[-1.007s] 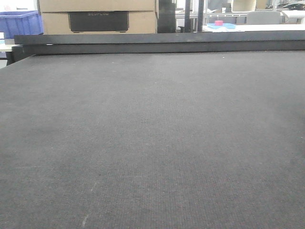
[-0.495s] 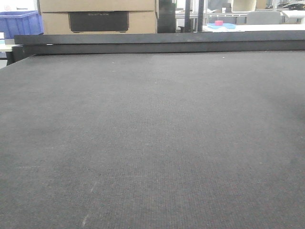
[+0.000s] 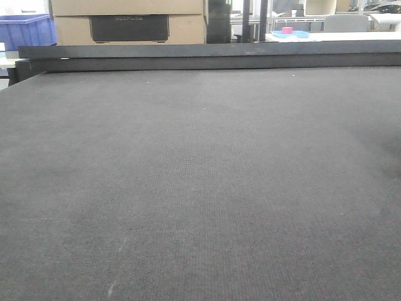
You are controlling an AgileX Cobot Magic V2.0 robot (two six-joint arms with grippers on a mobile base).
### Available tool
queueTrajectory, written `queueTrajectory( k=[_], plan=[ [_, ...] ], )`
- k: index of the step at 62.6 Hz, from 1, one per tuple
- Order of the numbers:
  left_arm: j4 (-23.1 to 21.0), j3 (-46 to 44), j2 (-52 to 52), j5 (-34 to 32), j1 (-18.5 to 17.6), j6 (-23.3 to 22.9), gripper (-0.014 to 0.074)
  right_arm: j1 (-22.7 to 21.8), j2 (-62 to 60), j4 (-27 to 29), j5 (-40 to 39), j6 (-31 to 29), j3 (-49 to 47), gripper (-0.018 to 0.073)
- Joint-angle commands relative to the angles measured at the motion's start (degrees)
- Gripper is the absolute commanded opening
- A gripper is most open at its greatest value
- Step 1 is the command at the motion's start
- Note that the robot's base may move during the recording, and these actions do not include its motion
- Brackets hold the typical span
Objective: Place valve from conveyor to right shelf box
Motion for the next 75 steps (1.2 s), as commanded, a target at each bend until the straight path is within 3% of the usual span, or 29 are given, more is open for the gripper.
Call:
queueTrajectory(
  k=[1, 31, 56, 65, 70, 75],
  plan=[
    [-0.5, -0.4, -0.1, -0.2, -0.3, -0.4, -0.0111, -0.3, 1.9, -0.8, -1.1, -0.1, -0.5, 0.0496],
    [-0.5, -0.4, -0.1, -0.2, -0.3, -0.4, -0.0111, -0.3, 3.0, -0.8, 1.8, 0.2, -0.5, 0.0496],
    [-0.5, -0.4, -0.1, -0.6, -0.3, -0.4, -0.0111, -0.3, 3.0, -0.8, -0.2, 0.3, -0.5, 0.0487],
    [-0.5, -0.4, -0.1, -0.6, -0.3, -0.4, -0.0111, -0.3, 3.0, -0.8, -0.1, 0.3, -0.5, 0.0330],
    [-0.5, -0.4, -0.1, -0.7, -0.3, -1.1, -0.0111, -0.3, 3.0, -0.8, -0.1, 0.3, -0.5, 0.0155],
    [-0.5, -0.4, -0.1, -0.7, -0.3, -7.5, -0.0111, -0.3, 3.0, -0.8, 0.0, 0.3, -0.5, -0.0036]
  ],
)
